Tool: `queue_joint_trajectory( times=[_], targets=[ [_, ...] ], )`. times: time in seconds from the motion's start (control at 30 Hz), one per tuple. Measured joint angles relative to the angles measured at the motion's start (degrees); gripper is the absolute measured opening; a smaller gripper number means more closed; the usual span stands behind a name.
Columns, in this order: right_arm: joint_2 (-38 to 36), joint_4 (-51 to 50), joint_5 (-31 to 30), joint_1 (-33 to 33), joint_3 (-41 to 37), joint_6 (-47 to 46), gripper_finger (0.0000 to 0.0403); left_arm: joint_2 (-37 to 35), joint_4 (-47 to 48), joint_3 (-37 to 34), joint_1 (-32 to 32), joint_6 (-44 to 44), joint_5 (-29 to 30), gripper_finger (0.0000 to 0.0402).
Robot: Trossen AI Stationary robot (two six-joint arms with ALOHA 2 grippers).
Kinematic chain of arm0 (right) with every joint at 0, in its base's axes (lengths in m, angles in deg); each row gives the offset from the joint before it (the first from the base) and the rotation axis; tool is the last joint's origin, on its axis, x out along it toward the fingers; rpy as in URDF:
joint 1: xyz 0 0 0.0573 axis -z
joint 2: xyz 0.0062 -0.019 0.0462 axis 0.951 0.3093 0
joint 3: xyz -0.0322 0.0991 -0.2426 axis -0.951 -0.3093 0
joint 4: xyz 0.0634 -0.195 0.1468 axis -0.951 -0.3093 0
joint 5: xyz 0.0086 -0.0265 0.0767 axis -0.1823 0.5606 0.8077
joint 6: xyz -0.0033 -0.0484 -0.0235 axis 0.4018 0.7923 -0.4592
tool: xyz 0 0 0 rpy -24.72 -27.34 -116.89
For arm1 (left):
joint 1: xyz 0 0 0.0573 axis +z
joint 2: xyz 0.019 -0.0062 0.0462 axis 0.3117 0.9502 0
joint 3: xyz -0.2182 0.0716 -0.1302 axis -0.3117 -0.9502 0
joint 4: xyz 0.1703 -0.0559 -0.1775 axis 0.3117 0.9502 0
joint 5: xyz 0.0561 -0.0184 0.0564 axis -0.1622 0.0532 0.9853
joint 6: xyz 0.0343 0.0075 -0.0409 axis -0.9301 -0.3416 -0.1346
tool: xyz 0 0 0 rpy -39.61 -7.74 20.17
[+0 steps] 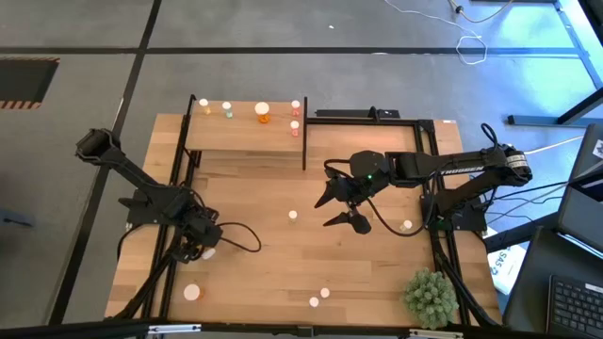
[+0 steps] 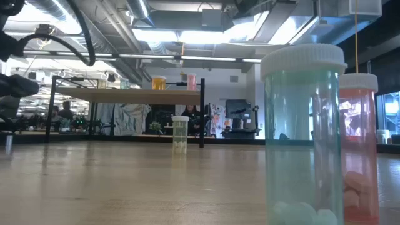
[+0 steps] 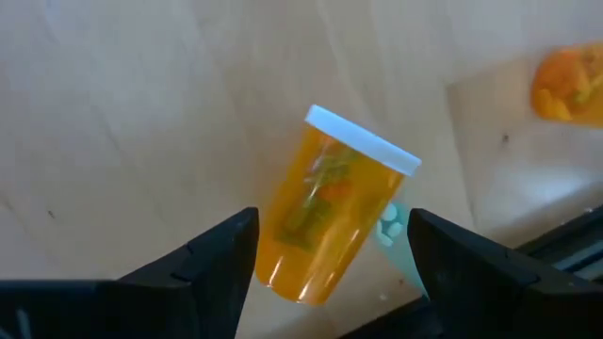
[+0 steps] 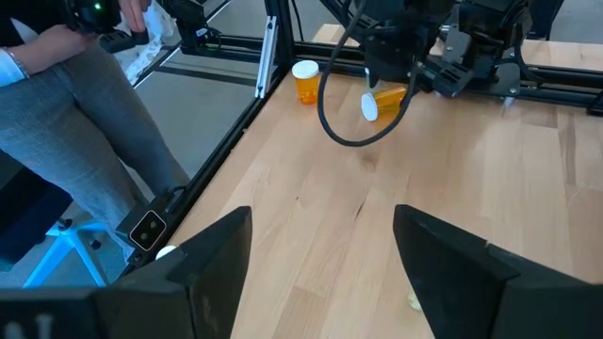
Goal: Pick and place medicine bottles onto shelf by color
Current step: Put the top big orange pill bottle on the shelf aligned with the orange pill bottle on the shelf
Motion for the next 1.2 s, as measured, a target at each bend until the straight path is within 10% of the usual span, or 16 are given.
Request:
queue_joint_trajectory(
  times=[1.2],
  targets=[
    [0.00,-0.02,0.00,0.02,-0.09,-0.06,0.0261,9.90,-7.47,-0.83,0.00,2.23,6.87,0.0266]
  ],
)
